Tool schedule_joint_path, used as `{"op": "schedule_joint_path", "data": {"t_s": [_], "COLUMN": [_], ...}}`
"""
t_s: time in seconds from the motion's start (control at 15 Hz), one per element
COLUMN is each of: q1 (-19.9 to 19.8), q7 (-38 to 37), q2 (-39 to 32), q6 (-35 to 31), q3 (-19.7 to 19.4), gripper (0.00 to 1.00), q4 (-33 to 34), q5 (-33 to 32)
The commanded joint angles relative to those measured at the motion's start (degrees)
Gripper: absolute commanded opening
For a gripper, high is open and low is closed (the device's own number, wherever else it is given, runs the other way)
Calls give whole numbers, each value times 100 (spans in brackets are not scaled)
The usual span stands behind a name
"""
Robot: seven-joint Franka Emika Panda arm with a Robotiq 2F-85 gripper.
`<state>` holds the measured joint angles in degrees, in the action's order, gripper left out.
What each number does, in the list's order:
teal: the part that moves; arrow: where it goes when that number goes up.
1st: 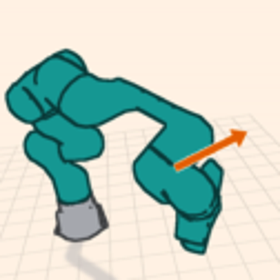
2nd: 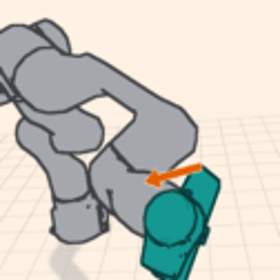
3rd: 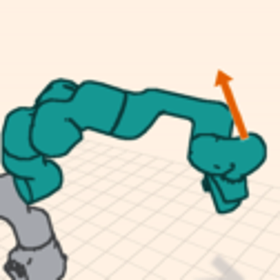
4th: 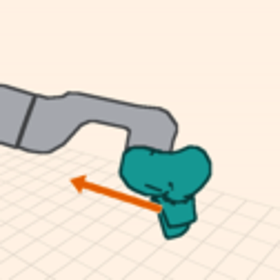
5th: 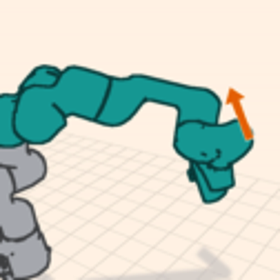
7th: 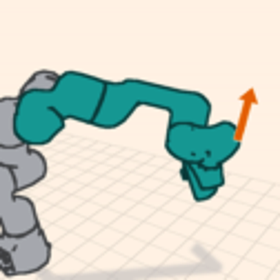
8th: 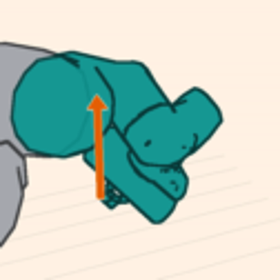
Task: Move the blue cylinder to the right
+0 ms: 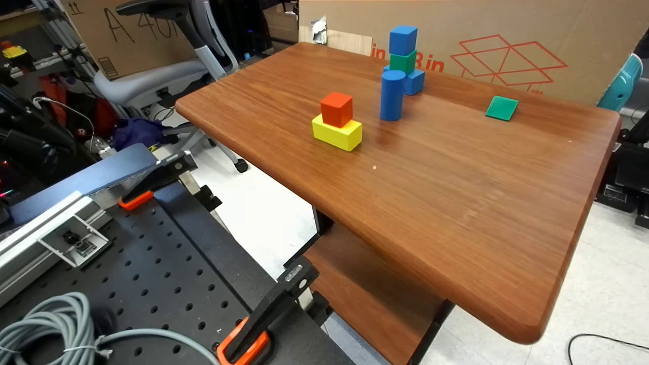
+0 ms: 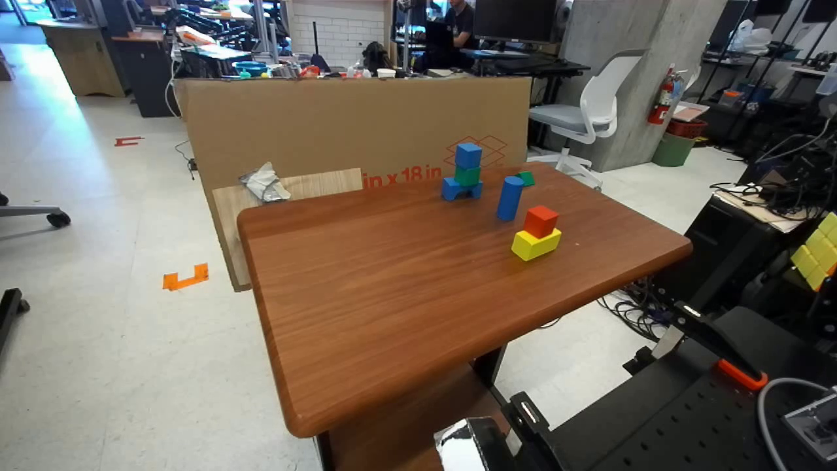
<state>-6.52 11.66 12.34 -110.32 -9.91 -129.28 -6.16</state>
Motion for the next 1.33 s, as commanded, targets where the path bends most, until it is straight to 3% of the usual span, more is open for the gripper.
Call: {"op": "schedule_joint_path", "data": {"t_s": [0.0, 0.27, 0.6, 1.0, 1.27], "q1": [-32, 4, 121, 210, 184], "q7": [5, -133, -129, -294, -291], "q2": [-3, -276, -742, -1437, -1897], "q6": [9, -301, -1144, -1861, -1864], "q3": [32, 16, 156, 416, 490], "gripper": [100, 100, 100, 100, 100], "q4": [8, 270, 704, 1103, 1256], "q5": [8, 323, 836, 843, 919]}}
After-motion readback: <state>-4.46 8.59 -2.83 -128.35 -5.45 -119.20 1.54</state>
